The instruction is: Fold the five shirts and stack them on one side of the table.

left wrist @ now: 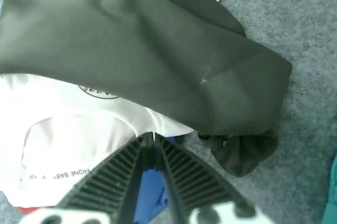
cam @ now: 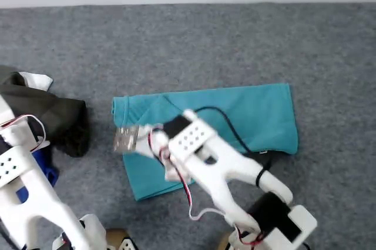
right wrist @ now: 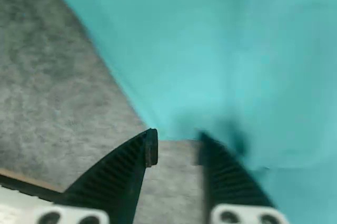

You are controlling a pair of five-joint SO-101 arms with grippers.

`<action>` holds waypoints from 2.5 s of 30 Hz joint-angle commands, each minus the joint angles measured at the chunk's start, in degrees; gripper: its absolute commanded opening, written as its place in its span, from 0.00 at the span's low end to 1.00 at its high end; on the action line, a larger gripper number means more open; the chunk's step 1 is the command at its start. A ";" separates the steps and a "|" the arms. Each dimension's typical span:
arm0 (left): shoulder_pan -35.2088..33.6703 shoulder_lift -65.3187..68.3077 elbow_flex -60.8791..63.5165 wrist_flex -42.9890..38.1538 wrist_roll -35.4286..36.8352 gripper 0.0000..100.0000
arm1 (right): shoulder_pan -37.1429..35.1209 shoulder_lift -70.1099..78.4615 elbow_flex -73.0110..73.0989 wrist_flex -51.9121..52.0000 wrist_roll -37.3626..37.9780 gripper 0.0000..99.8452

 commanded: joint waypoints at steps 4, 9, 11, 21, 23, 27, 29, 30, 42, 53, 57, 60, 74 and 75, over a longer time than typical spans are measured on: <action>-0.18 -1.93 -0.40 -1.32 0.35 0.01 | -3.30 -3.56 3.78 -5.32 0.35 0.24; -0.18 -1.76 -0.40 -1.23 0.35 0.01 | -5.14 0.13 3.78 -5.85 2.64 0.28; -0.18 -1.76 -0.40 -1.14 0.26 0.01 | -5.32 2.24 3.43 -6.02 2.90 0.29; -0.18 -1.67 -0.31 -1.14 0.26 0.01 | -7.60 7.43 2.29 -9.27 2.37 0.29; -0.18 -1.67 -0.31 -1.14 0.35 0.01 | -7.52 9.01 2.29 -11.12 1.85 0.29; -0.18 -1.67 -0.31 -1.23 0.26 0.01 | -7.43 11.30 1.93 -12.88 0.35 0.24; -0.18 -1.76 -0.31 -1.23 0.26 0.01 | -7.43 11.82 0.44 -12.00 0.18 0.18; -0.18 -1.76 -0.31 -1.14 0.26 0.01 | -7.43 11.91 -0.26 -11.30 0.18 0.14; -0.18 -1.67 -0.31 -1.14 0.26 0.01 | -2.59 11.82 -7.21 -9.45 0.18 0.05; -0.18 -1.67 -0.31 -1.14 0.26 0.01 | 4.44 12.00 -16.88 -6.20 -0.35 0.05; -0.18 -1.58 -0.31 -1.23 0.26 0.01 | 6.37 12.00 -19.16 -6.37 -3.43 0.05; -0.18 -1.58 -0.31 -1.32 0.26 0.01 | 7.34 12.88 -19.34 -7.43 -3.87 0.06; -0.18 -1.93 1.54 -1.41 0.18 0.01 | 13.58 27.30 -34.64 -7.43 -8.70 0.22; -0.18 -1.93 1.54 -1.41 0.18 0.01 | 14.29 28.35 -36.13 -7.43 -8.70 0.22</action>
